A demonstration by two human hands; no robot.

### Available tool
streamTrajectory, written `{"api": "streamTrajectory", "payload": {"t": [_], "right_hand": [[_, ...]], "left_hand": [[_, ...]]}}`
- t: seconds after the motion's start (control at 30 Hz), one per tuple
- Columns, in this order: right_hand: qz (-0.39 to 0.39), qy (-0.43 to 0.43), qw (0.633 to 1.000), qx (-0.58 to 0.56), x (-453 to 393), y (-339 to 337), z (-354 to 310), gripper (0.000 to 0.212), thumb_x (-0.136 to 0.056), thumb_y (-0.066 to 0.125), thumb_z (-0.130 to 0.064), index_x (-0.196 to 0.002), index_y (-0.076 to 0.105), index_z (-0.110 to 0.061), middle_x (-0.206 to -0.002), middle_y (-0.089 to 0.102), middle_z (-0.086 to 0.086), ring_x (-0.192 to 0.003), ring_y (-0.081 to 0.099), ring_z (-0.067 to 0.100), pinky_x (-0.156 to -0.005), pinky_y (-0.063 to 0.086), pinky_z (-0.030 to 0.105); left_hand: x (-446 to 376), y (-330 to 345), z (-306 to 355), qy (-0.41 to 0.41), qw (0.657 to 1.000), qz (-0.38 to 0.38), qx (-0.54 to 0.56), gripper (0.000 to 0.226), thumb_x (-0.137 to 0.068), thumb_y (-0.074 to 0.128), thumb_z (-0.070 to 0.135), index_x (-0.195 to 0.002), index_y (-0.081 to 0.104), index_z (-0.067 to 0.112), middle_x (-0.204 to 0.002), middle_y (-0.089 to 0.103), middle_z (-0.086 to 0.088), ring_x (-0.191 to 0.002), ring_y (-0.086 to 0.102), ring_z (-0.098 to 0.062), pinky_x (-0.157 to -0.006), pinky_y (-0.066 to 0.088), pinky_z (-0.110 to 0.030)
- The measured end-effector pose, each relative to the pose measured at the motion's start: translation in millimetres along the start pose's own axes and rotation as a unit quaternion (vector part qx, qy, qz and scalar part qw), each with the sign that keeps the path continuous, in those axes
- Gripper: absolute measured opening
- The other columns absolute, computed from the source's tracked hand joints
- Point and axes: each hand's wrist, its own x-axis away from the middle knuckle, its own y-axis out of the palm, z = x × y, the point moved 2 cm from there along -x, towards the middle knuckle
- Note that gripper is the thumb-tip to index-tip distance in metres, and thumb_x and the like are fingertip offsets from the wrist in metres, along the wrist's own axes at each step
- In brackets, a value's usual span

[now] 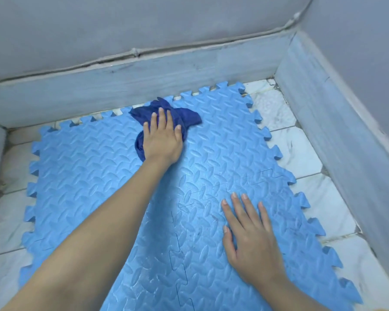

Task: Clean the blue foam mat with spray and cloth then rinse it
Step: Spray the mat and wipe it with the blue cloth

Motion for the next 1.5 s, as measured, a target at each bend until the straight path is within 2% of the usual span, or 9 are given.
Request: {"api": "streamTrajectory", "payload": {"t": [0.23,0.33,0.5,0.7,0.93,1.1,1.2,1.33,1.5], "right_hand": [[0.005,0.003,1.0,0.002,-2,-1,0,0.051,-0.091,0.042,-0.031,-0.138,0.056,-0.018,-0.149,0.047,0.003,-0.14,0.041,0.023,-0.113,0.029,0.052],[0.005,0.006,1.0,-0.001,-1,-1,2,0.051,-0.092,0.041,-0.032,-0.14,0.053,-0.018,-0.15,0.046,0.003,-0.142,0.038,0.022,-0.113,0.028,0.052],[0.008,-0.001,1.0,-0.01,-1,0,1,0.05,-0.093,0.043,-0.032,-0.14,0.053,-0.019,-0.15,0.045,0.002,-0.143,0.036,0.022,-0.113,0.028,0.052],[0.012,0.009,1.0,-0.026,0,0,4,0.048,-0.093,0.045,-0.03,-0.14,0.053,-0.02,-0.15,0.046,0.0,-0.143,0.036,0.02,-0.115,0.026,0.05],[0.014,0.018,0.999,-0.042,-1,-2,3,0.047,-0.094,0.043,-0.031,-0.139,0.054,-0.02,-0.15,0.046,0.0,-0.144,0.035,0.02,-0.116,0.026,0.05],[0.015,0.023,0.999,-0.038,1,0,2,0.049,-0.094,0.042,-0.031,-0.141,0.052,-0.021,-0.15,0.046,0.002,-0.143,0.036,0.02,-0.117,0.024,0.049],[0.038,0.03,0.993,-0.106,3,-8,2,0.053,-0.09,0.046,-0.019,-0.143,0.047,-0.019,-0.153,0.042,0.009,-0.138,0.043,0.021,-0.117,0.025,0.049],[0.118,0.17,0.971,-0.117,39,-35,30,0.051,-0.086,0.045,-0.011,-0.137,0.053,-0.015,-0.151,0.041,0.014,-0.138,0.043,0.025,-0.119,0.016,0.051],[0.038,0.364,0.93,0.02,115,-33,65,0.053,-0.1,0.027,-0.033,-0.15,0.036,-0.015,-0.158,0.028,0.013,-0.147,0.024,0.025,-0.118,0.015,0.054]], "left_hand": [[64,26,146,0.308,0.948,-0.077,-0.019,0.058,-0.102,0.021,0.04,-0.154,0.005,0.018,-0.163,-0.001,0.0,-0.149,0.002,-0.016,-0.12,0.0,-0.039],[19,20,133,0.269,0.96,-0.071,-0.031,0.056,-0.103,0.017,0.039,-0.154,0.001,0.021,-0.163,-0.004,0.003,-0.149,-0.001,-0.014,-0.12,0.0,-0.039],[-49,4,68,0.037,0.998,-0.051,-0.03,0.057,-0.103,0.013,0.038,-0.153,-0.003,0.016,-0.162,-0.008,-0.004,-0.149,-0.006,-0.021,-0.12,-0.001,-0.043],[-6,10,93,0.204,0.976,-0.061,-0.035,0.055,-0.103,0.014,0.039,-0.154,0.001,0.022,-0.163,-0.003,0.0,-0.15,-0.002,-0.02,-0.121,0.002,-0.042],[15,-9,-40,0.064,0.997,-0.042,-0.015,0.055,-0.103,0.02,0.035,-0.154,0.006,0.019,-0.163,0.001,-0.004,-0.149,0.003,-0.023,-0.12,0.007,-0.045],[127,1,-71,0.146,0.986,-0.081,-0.03,0.065,-0.096,0.008,0.049,-0.15,0.0,0.013,-0.16,-0.003,0.007,-0.148,0.0,-0.013,-0.12,0.005,-0.038],[206,11,-69,0.237,0.965,-0.095,-0.061,0.066,-0.099,0.009,0.05,-0.151,0.018,0.009,-0.161,0.011,0.001,-0.148,0.011,-0.018,-0.118,0.011,-0.036],[272,21,-47,0.325,0.935,-0.106,-0.092,0.063,-0.1,0.016,0.05,-0.146,0.039,0.013,-0.156,0.031,-0.006,-0.144,0.023,-0.021,-0.115,0.014,-0.036],[231,26,-13,0.262,0.96,-0.059,-0.075,0.066,-0.098,0.01,0.056,-0.153,0.02,0.02,-0.16,0.019,-0.004,-0.146,0.019,-0.023,-0.115,0.016,-0.043]]}}
